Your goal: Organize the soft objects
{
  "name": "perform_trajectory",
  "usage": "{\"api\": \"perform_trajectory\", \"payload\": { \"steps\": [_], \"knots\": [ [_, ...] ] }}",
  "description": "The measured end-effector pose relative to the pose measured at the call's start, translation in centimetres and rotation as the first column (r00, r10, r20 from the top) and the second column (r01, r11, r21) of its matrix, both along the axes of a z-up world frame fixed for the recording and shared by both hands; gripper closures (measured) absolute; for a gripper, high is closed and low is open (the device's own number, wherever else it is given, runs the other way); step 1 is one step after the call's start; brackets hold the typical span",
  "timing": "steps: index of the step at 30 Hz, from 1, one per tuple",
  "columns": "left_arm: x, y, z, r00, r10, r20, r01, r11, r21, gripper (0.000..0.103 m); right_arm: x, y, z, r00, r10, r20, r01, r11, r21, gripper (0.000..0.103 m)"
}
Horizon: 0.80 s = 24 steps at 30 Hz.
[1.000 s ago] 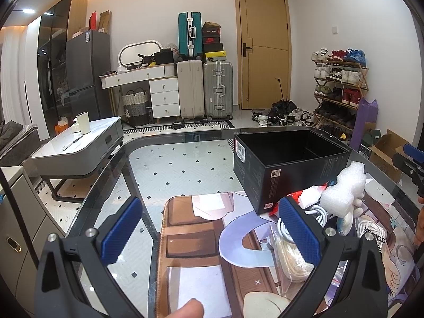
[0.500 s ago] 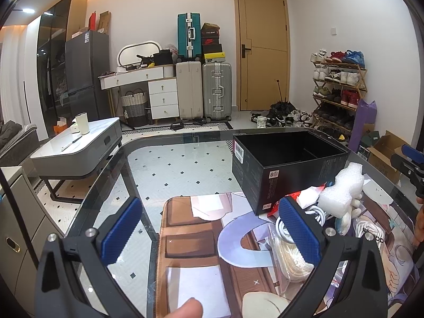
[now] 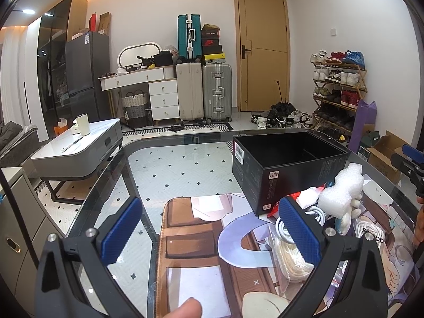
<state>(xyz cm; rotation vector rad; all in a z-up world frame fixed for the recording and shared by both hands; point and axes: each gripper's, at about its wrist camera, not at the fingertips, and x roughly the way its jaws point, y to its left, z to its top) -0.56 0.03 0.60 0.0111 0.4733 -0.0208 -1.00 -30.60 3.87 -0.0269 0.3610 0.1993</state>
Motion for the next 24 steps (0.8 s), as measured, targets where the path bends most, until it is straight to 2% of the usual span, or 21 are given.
{"api": "perform_trajectory", "payload": {
  "steps": [24],
  "knots": [
    [-0.22, -0.06, 0.24, 1.000, -0.004, 0.010, 0.004, 1.000, 0.006, 0.000, -0.05, -0.09, -0.02, 1.000, 0.004, -0.002, -0.004, 1.000, 0.000, 0.000]
  ]
}}
